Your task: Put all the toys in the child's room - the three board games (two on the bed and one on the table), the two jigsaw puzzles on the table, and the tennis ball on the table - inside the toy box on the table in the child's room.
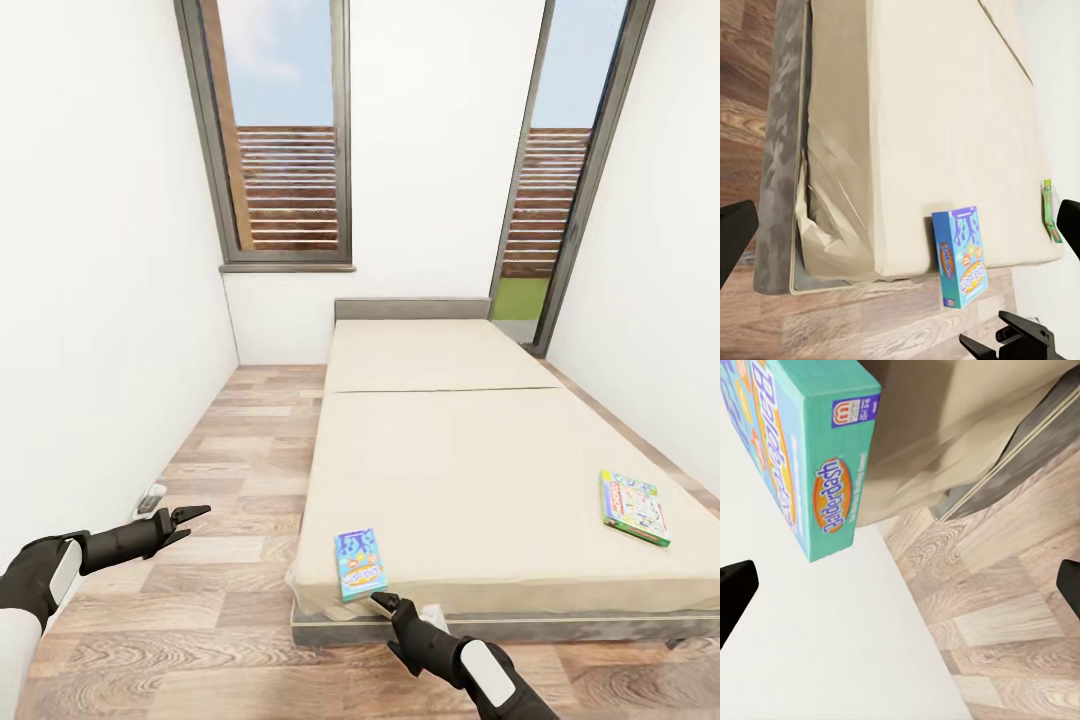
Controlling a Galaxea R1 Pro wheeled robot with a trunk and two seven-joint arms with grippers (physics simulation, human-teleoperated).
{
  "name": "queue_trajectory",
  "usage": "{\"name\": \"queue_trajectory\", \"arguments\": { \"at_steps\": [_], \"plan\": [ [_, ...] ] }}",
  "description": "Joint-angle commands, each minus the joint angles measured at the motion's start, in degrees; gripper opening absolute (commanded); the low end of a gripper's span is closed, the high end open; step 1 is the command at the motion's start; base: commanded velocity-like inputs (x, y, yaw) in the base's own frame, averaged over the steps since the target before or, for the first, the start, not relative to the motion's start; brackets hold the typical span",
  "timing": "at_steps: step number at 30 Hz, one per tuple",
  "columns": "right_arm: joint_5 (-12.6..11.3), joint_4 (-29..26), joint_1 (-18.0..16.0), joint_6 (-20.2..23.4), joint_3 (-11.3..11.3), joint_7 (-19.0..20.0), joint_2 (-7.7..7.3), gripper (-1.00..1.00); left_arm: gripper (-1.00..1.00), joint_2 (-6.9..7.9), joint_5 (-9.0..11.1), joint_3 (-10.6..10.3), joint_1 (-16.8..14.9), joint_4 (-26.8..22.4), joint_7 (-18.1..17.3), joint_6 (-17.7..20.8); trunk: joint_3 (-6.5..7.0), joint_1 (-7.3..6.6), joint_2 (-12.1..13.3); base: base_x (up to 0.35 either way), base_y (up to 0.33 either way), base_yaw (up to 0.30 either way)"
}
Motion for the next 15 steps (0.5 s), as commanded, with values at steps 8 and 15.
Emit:
{"name": "queue_trajectory", "arguments": {
  "at_steps": [8, 15],
  "plan": [
    [-0.1, -0.1, 0.0, 0.4, -0.4, 0.1, 0.12, 1.0, 1.0, -0.01, 0.1, 0.2, 0.0, 0.0, -0.1, 0.5, -0.06, -0.01, 0.0, 0.0, 0.008, 0.0],
    [-0.1, -0.6, 0.0, 0.4, -0.1, 1.4, 0.1, 1.0, 1.0, -0.01, 0.1, 0.2, 0.0, 0.0, -0.1, 0.5, -0.06, -0.01, 0.0, 0.0, 0.001, 0.0]
  ]
}}
